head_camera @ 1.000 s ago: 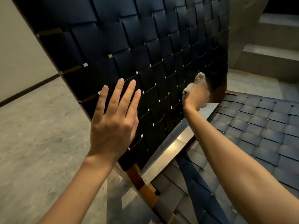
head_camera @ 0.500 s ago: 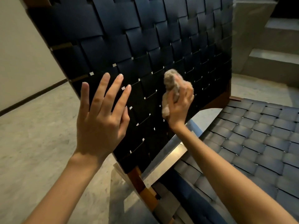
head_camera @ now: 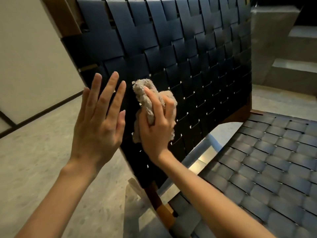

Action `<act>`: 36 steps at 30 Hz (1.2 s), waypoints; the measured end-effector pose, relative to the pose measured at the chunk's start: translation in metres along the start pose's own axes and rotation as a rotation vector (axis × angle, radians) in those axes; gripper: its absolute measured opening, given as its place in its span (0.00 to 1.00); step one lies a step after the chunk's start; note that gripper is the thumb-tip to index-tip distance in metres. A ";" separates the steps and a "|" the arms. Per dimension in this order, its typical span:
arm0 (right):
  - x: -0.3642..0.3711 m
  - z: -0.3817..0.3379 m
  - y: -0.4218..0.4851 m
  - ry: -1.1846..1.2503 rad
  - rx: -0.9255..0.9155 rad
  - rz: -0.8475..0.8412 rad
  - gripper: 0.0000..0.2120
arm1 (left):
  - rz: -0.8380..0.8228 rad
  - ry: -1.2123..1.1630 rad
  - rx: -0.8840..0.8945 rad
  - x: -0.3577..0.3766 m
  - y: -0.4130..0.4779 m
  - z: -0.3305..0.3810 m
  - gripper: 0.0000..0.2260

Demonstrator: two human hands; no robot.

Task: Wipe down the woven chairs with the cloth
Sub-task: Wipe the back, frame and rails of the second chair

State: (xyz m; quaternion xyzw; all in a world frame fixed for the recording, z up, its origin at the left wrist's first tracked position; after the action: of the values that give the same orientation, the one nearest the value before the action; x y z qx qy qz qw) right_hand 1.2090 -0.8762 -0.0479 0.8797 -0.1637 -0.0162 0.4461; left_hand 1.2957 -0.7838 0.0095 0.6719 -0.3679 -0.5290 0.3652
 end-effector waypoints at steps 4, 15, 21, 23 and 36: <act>-0.006 0.024 0.034 -0.090 -0.041 -0.015 0.18 | -0.046 0.016 0.026 -0.005 0.003 -0.011 0.25; 0.025 0.015 0.086 -0.113 0.288 0.078 0.19 | -0.095 -0.044 -0.009 -0.015 0.003 -0.028 0.29; 0.029 -0.042 0.046 0.023 -0.101 -0.055 0.21 | -0.098 -0.087 -0.040 -0.015 0.002 -0.027 0.29; 0.028 -0.018 0.070 -0.050 -0.045 -0.046 0.20 | -0.090 -0.102 -0.040 -0.016 0.005 -0.031 0.29; 0.062 -0.013 0.164 -0.166 0.232 -0.001 0.20 | -0.048 -0.244 -0.140 -0.017 0.020 -0.046 0.31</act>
State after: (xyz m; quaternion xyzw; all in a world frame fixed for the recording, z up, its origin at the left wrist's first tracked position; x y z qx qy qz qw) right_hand 1.2256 -0.9746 0.0967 0.9212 -0.2002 -0.0699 0.3263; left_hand 1.3358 -0.7734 0.0426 0.5842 -0.3555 -0.6398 0.3508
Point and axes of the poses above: each hand's wrist, its own y-axis towards the middle knuckle, its own x-axis out of the palm, z = x × y, the point moved 6 cm from there along y, towards the middle knuckle, and after that the axes turned 12 degrees about z, right-handed, at the moved point
